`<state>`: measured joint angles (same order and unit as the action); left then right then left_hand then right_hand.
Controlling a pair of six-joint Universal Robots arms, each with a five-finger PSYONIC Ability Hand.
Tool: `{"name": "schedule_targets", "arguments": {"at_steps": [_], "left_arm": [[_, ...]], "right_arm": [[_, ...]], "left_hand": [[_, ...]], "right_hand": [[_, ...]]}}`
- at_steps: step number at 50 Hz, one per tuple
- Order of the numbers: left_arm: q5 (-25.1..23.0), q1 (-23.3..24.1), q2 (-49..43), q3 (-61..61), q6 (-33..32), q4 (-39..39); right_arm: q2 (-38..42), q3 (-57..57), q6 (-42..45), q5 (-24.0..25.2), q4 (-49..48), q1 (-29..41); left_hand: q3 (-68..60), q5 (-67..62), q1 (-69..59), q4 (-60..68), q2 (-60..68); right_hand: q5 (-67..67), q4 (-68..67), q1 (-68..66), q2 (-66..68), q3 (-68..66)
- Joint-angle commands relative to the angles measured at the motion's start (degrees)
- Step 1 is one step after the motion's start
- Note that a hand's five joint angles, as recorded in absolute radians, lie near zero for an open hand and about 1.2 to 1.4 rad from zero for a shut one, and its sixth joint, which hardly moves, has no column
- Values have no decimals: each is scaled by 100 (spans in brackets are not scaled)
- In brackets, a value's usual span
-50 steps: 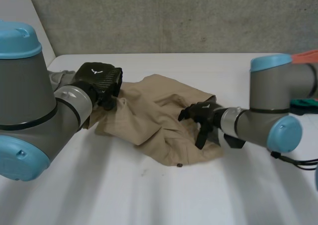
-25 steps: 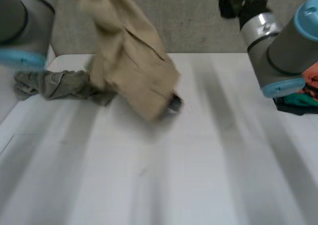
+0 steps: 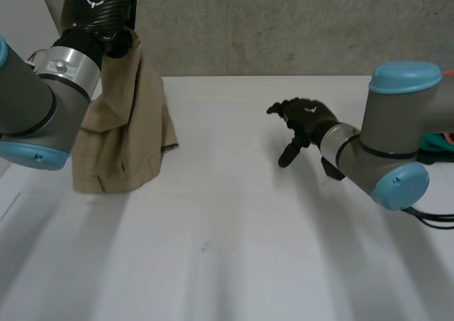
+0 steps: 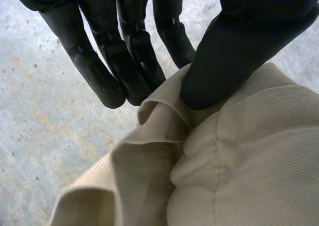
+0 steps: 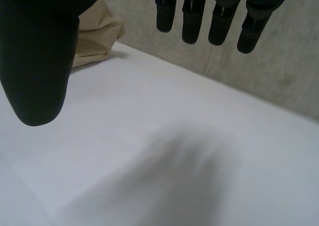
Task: Fold the laundry.
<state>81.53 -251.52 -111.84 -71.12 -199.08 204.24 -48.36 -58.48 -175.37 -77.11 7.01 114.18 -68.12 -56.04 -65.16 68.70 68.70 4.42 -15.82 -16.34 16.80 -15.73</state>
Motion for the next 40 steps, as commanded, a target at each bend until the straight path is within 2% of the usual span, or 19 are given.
{"name": "schedule_targets", "arguments": {"at_steps": [1, 7, 11, 21, 23, 25, 26, 28, 29, 32, 33, 36, 37, 39, 40], "left_arm": [[-5, 191, 303, 169, -26, -366], [12, 419, 557, 178, -26, -595], [47, 630, 689, 178, -34, -665], [74, 1035, 822, 248, -114, -806], [82, 1070, 795, 274, -157, -833], [109, 1088, 743, 318, -184, -850], [118, 1079, 734, 327, -184, -850], [161, 1062, 725, 345, -184, -868], [222, 1044, 742, 353, -167, -885], [311, 974, 769, 336, -158, -947], [354, 895, 812, 310, -158, -999], [408, 772, 900, 275, -123, -1131], [408, 676, 970, 240, -79, -1245], [408, 596, 1041, 213, -26, -1386], [382, 544, 1076, 169, 35, -1569]], "right_arm": [[345, 213, -1709, 170, 55, 165], [766, 748, -3333, 592, 142, 595], [1108, 1266, -4029, 584, 134, 903], [1883, 2393, -5050, 355, 134, 1563], [2023, 2507, -5261, 390, 134, 1703], [2076, 2517, -5367, 425, 160, 1800], [2077, 2473, -5402, 451, 160, 1852], [2042, 2368, -5394, 452, 152, 1862], [1980, 2228, -5306, 391, 125, 1827], [1744, 1964, -4885, 136, 99, 1564], [1473, 1728, -4370, -108, 55, 1302], [945, 1410, -3288, -435, -76, 905], [551, 1200, -2440, -549, -260, 651], [206, 1032, -1627, -542, -471, 474], [-83, 883, -918, -498, -612, 343]], "left_hand": [[-1188, -1396, -1484, 1130, 1130], [-1188, -1396, -1484, 1130, 1130], [-1188, -1396, -1484, 1130, 1130], [-1188, -1396, -1484, 1130, 1130], [-1188, -1396, -1484, 1130, 1130], [-1188, -1396, -1484, 1130, 1130], [-1188, -1396, -1484, 1130, 1130], [-1188, -1396, -1484, 1130, 1130], [-1188, -1396, -1484, 1130, 1130], [-1188, -1396, -1484, 1130, 1130], [-1188, -1396, -1484, 1130, 1130], [-1188, -1396, -1484, 1130, 1130], [-1188, -1396, -1484, 1130, 1130], [-1188, -1396, -1484, 1130, 1130], [-1188, -1396, -1484, 1130, 1130]], "right_hand": [[-190, 329, 382, -427, 320], [-89, 229, 281, -327, 220], [-39, 178, 231, -276, 169], [12, 128, 180, -226, 119], [431, -291, -239, 193, -300], [1469, -1329, -1277, 1231, -1338], [3557, -3418, -3365, 3320, -3426], [5737, -5598, -5545, 5500, -5606], [6550, -6410, -6358, 6312, -6419], [6558, -6418, -6366, 6320, -6427], [6558, -6418, -6366, 6320, -6427], [6558, -6418, -6366, 6320, -6427], [6558, -6418, -6366, 6320, -6427], [6558, -6418, -6366, 6320, -6427], [6558, -6418, -6366, 6320, -6427]]}}
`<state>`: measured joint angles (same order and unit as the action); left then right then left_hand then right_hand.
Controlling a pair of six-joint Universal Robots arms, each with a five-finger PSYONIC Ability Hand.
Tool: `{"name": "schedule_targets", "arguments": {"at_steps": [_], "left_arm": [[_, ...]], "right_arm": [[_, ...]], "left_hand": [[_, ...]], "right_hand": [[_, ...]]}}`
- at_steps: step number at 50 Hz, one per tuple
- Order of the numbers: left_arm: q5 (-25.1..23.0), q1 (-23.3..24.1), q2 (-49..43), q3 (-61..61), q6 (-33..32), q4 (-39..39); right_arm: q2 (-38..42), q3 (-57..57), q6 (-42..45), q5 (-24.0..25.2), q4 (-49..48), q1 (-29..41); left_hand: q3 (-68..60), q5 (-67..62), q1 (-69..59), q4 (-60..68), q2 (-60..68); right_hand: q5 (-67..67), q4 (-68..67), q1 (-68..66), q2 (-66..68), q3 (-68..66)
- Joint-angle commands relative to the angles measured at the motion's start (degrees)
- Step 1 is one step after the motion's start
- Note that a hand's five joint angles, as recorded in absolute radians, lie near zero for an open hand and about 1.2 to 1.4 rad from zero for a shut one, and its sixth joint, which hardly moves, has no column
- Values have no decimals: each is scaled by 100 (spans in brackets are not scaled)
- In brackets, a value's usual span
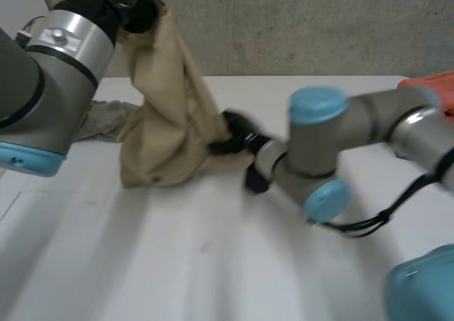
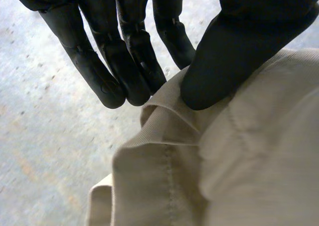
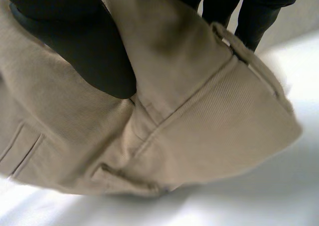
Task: Fold the laundry.
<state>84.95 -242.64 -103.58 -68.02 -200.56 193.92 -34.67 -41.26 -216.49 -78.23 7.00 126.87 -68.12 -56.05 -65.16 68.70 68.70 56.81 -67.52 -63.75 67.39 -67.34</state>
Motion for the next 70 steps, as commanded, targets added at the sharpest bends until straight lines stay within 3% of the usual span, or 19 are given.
{"name": "schedule_targets", "arguments": {"at_steps": [1, 5, 9, 20, 22, 23, 26, 27, 29, 38, 44, 49, 51, 59, 64, 70], "left_arm": [[22, -371, 250, -167, 236, -653], [-75, -433, 180, -343, 386, -1084], [-145, -407, -241, -624, 430, -1330], [293, -231, -2008, -836, 404, -1304], [364, -214, -2096, -783, 360, -1287], [390, -205, -2070, -748, 342, -1252], [373, -196, -1930, -739, 316, -1225], [364, -187, -1773, -756, 316, -1217], [373, -178, -1605, -756, 316, -1199], [540, -91, -595, -1186, 333, -1488], [830, 155, -119, -1802, 456, -1928], [1006, 278, -312, -2013, 676, -2051], [1085, 305, -531, -2022, 807, -2060], [1322, 305, -1226, -1934, 922, -1876], [1384, 314, -1621, -1829, 861, -1446], [1480, 296, -2043, -1592, 466, -1217]], "right_arm": [[-1594, -901, 3497, -360, -647, -962], [-2219, -1165, 4781, -193, -683, -1032], [-2326, -1402, 5853, -131, -534, -1042], [-1315, -2158, 7727, -113, -313, -883], [-1192, -2238, 7833, -131, -401, -883], [-1105, -2255, 7824, -140, -497, -892], [-1095, -2282, 7649, -140, -647, -909], [-1165, -2308, 7448, -148, -682, -918], [-1331, -2334, 7236, -122, -709, -971], [-2483, -2598, 6725, -122, -25, -1261], [-2993, -2712, 7419, -113, 898, -1524], [-3055, -2774, 8289, 27, 1242, -1577], [-3002, -2870, 8649, 159, 1207, -1551], [-2897, -3503, 9177, 660, 338, -1367], [-2687, -3811, 9677, 766, -593, -1358], [-2264, -3794, 9907, 766, -1025, -1323]], "left_hand": [[-1188, -1395, -1484, 1130, 1130], [-1188, -1395, -1484, 1130, 1130], [-1188, -1395, -1484, 1130, 1130], [-1188, -1395, -1484, 1130, 1130], [-1188, -1395, -1484, 1130, 1130], [-324, -531, -620, 266, 266], [3087, 2880, 2791, -3145, -3146], [4714, 4507, 4419, -4773, -4773], [5017, 4809, 4721, -5075, -5075], [5051, 4844, 4755, -5109, -5109], [5017, 4810, 4721, -5075, -5075], [5017, 4810, 4721, -5075, -5075], [4983, 4776, 4688, -5042, -5042], [5000, 4793, 4704, -5058, -5059], [4883, 4676, 4588, -4942, -4942], [4295, 4088, 4000, -4353, -4354]], "right_hand": [[1319, -1248, -1625, 1261, -1266], [1319, -1248, -1625, 1261, -1266], [1319, -1248, -1625, 1261, -1266], [1319, -1248, -1625, 1261, -1266], [-221, 292, -85, -279, 274], [-1779, 1851, 1473, -1837, 1832], [-3823, 3894, 3517, -3881, 3876], [-5096, 5167, 4790, -5154, 5149], [-5679, 5750, 5373, -5737, 5732], [-5681, 5752, 5375, -5739, 5734], [-5681, 5752, 5375, -5739, 5734], [-4236, 4308, 3930, -4294, 4289], [-3713, 3785, 3408, -3771, 3766], [-3746, 3817, 3440, -3804, 3799], [-3980, 4052, 3675, -4039, 4033], [-4066, 4137, 3760, -4124, 4119]]}}
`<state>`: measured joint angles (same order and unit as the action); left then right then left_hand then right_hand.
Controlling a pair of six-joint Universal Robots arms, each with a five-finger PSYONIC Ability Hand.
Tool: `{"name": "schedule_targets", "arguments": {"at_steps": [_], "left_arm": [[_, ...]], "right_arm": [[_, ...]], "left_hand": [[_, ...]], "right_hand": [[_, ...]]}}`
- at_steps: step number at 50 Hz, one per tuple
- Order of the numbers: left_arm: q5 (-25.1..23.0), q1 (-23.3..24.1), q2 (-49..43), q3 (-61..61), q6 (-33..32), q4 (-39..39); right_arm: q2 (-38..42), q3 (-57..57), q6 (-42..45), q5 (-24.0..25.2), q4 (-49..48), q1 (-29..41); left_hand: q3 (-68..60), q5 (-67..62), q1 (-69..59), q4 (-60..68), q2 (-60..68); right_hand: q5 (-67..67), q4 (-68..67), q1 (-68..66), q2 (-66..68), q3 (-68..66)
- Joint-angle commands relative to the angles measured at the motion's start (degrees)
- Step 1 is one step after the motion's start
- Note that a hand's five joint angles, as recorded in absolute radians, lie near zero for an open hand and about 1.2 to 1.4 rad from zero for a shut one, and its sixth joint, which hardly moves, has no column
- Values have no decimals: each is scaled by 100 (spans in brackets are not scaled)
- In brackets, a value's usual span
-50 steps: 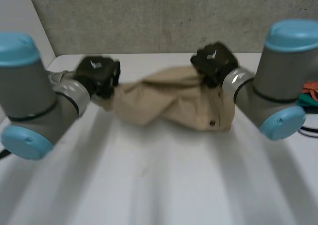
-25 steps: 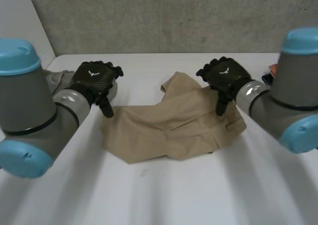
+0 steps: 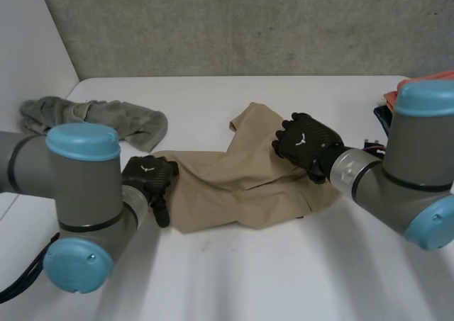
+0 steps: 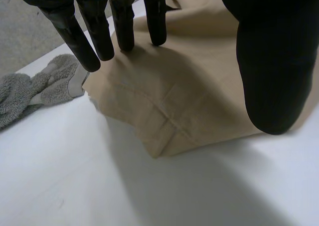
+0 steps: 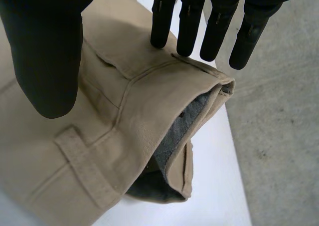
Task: Fold the laundry.
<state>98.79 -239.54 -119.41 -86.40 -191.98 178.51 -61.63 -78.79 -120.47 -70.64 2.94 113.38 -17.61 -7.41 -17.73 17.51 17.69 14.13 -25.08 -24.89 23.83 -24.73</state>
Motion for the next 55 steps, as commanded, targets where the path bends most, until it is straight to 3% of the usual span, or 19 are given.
{"name": "schedule_targets", "arguments": {"at_steps": [1, 7, 11, 12, 13, 18, 25, 29, 33, 38, 45, 49, 55], "left_arm": [[114, -14, -495, 264, -436, 342], [185, -23, -715, 404, -700, 500], [167, -32, -865, 492, -858, 702], [158, -32, -882, 519, -928, 763], [158, -40, -883, 536, -964, 790], [220, -146, -374, 580, -1087, 869], [-17, -322, 1559, 773, -973, 642], [-491, -322, 2394, 1107, -1017, -156], [-887, -365, 2589, 1651, -990, -1194], [-1133, -497, 2283, 2205, -1025, -2424], [-1327, -506, 1193, 2549, -1069, -2796], [-1231, -515, 315, 3128, -1227, -2384], [-879, -620, -724, 5043, -1886, -1119]], "right_arm": [[546, -5, 305, 7, -689, 27], [959, 250, 305, 7, -900, 0], [1100, 417, 270, -2, -1067, -35], [1118, 487, 218, -28, -1093, -52], [1109, 514, 191, -37, -1094, -61], [777, 611, -178, -81, -874, -88], [-393, 1041, -1215, -169, 241, -395], [-797, 1568, -1725, -345, 1225, -702], [-1017, 2095, -2050, -310, 2104, -913], [-1009, 2325, -2025, -187, 3105, -932], [-412, 2131, -2024, -28, 3152, -677], [185, 2236, -2278, -107, 2573, -563], [1012, 3290, -2727, -880, 202, -457]], "left_hand": [[-807, -827, -796, 817, 799], [-2000, -2021, -1989, 2010, 1992], [-3930, -3951, -3919, 3940, 3923], [-5302, -5322, -5290, 5311, 5294], [-6098, -6119, -6087, 6108, 6090], [-6239, -6259, -6227, 6249, 6231], [-6239, -6259, -6227, 6249, 6231], [-6239, -6259, -6227, 6249, 6231], [-6239, -6259, -6227, 6249, 6231], [-6239, -6259, -6227, 6249, 6231], [-6239, -6259, -6227, 6249, 6231], [-6239, -6259, -6227, 6249, 6231], [-6239, -6259, -6227, 6249, 6231]], "right_hand": [[219, -124, -143, 249, -158], [1309, -1214, -1233, 1339, -1249], [4214, -4119, -4138, 4244, -4153], [5574, -5479, -5497, 5604, -5513], [5587, -5492, -5511, 5617, -5526], [5587, -5492, -5511, 5617, -5527], [5587, -5492, -5511, 5617, -5527], [5587, -5492, -5511, 5617, -5527], [5587, -5492, -5511, 5617, -5527], [5587, -5492, -5511, 5617, -5527], [5587, -5492, -5511, 5617, -5527], [5587, -5492, -5511, 5617, -5527], [5587, -5492, -5511, 5617, -5527]]}}
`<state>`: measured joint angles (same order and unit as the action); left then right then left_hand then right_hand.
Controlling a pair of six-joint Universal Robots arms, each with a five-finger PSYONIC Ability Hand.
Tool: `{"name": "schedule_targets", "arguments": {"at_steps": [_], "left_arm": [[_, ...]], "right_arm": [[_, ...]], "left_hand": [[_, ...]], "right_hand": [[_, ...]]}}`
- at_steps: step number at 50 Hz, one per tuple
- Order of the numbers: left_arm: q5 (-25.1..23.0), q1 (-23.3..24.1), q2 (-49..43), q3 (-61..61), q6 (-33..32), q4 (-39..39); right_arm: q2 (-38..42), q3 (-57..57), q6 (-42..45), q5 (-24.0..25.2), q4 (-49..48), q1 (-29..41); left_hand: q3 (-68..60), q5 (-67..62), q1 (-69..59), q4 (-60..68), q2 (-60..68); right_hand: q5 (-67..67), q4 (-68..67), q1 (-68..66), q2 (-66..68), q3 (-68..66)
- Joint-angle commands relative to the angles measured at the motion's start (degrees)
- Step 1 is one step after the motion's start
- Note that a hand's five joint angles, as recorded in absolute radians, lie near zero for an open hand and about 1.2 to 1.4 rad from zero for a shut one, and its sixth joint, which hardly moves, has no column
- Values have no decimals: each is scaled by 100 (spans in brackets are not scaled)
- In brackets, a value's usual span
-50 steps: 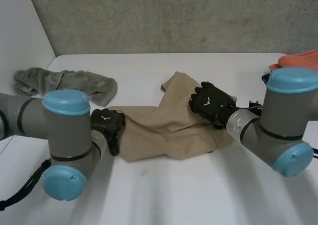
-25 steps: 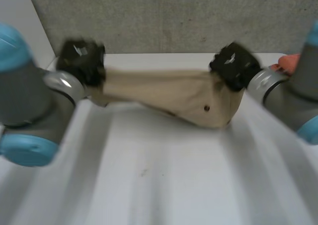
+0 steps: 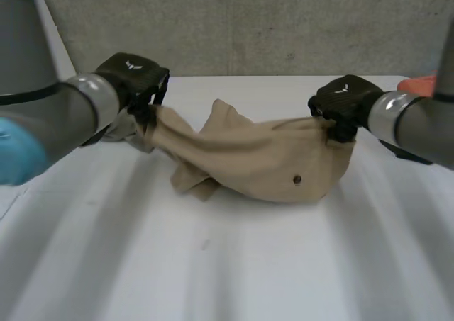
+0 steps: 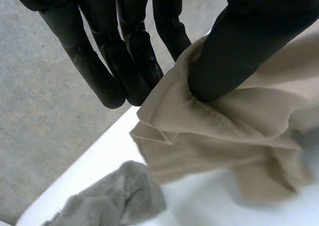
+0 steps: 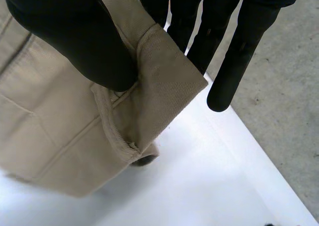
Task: Fold the laundry.
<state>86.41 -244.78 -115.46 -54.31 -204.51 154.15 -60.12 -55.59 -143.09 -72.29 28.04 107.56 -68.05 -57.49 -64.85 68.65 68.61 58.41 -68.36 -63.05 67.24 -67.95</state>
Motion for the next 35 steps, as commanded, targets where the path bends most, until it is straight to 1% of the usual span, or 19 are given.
{"name": "schedule_targets", "arguments": {"at_steps": [1, 2, 3, 6, 7, 10, 11, 15, 20, 24, 25, 27, 28, 31, 32, 35], "left_arm": [[376, -122, -1145, 2071, -686, 1554], [368, -140, -1128, 2282, -722, 1809], [281, -184, -1093, 2615, -705, 2368], [44, -228, -952, 2715, -582, 3285], [-131, -228, -839, 2663, -442, 3967], [-230, -219, -636, 2287, -248, 4796], [-212, -228, -583, 2137, -221, 4878], [-89, -316, -381, 1407, -72, 4932], [-54, -412, -372, 274, 25, 4782], [-106, -325, -511, -1051, 8, 4642], [-133, -299, -573, -1247, 16, 4641], [-168, -272, -696, -1572, 7, 4642], [-177, -254, -827, -1887, -10, 4615], [-177, -254, -1013, -2285, -36, 4563], [-151, -254, -1083, -2460, -71, 4467], [-72, -263, -1110, -2637, -168, 4185]], "right_arm": [[896, 1119, -517, -795, -2625, 133], [896, 1260, -570, -874, -3003, 125], [861, 1444, -675, -979, -3772, 125], [730, 1446, -913, -989, -4981, 133], [564, 1342, -1096, -920, -5654, 133], [343, 1139, -1335, -787, -6354, 133], [299, 956, -1431, -656, -6442, 133], [264, 577, -1388, -392, -6312, 169], [290, -3, -1335, -365, -5960, 90], [386, -609, -1257, -216, -5337, 98], [500, -880, -1152, -111, -5057, 124], [684, -1119, -985, -66, -4766, 151], [894, -1329, -766, -84, -4451, 168], [1177, -1498, -414, -198, -4001, 169], [1343, -1533, -221, -294, -3704, 177], [1511, -1577, 9, -417, -3359, 125]], "left_hand": [[-1195, -1251, -1515, 1135, 1139], [-1195, -1251, -1515, 1135, 1139], [-1195, -1251, -1515, 1135, 1139], [-1195, -1251, -1515, 1135, 1139], [-1195, -1251, -1515, 1135, 1139], [-1195, -1251, -1515, 1135, 1139], [-1195, -1251, -1515, 1135, 1139], [-1195, -1251, -1515, 1135, 1139], [-1195, -1251, -1515, 1135, 1139], [-1195, -1251, -1515, 1135, 1139], [-1195, -1251, -1515, 1135, 1139], [-1195, -1251, -1515, 1135, 1139], [-1195, -1251, -1515, 1135, 1139], [-1195, -1251, -1515, 1135, 1139], [-1195, -1251, -1515, 1135, 1139], [-426, -482, -746, 366, 370]], "right_hand": [[1159, -1164, -1695, 1276, -1205], [1159, -1164, -1695, 1276, -1205], [1159, -1164, -1695, 1276, -1205], [1159, -1164, -1695, 1276, -1205], [1159, -1164, -1695, 1276, -1205], [1159, -1164, -1695, 1276, -1205], [1159, -1164, -1695, 1276, -1205], [1159, -1164, -1695, 1276, -1205], [1159, -1164, -1695, 1276, -1205], [1159, -1164, -1695, 1276, -1205], [1159, -1164, -1695, 1276, -1205], [1159, -1164, -1695, 1276, -1205], [1159, -1164, -1695, 1276, -1205], [1159, -1164, -1695, 1276, -1205], [1159, -1164, -1695, 1276, -1205], [1159, -1164, -1695, 1276, -1205]]}}
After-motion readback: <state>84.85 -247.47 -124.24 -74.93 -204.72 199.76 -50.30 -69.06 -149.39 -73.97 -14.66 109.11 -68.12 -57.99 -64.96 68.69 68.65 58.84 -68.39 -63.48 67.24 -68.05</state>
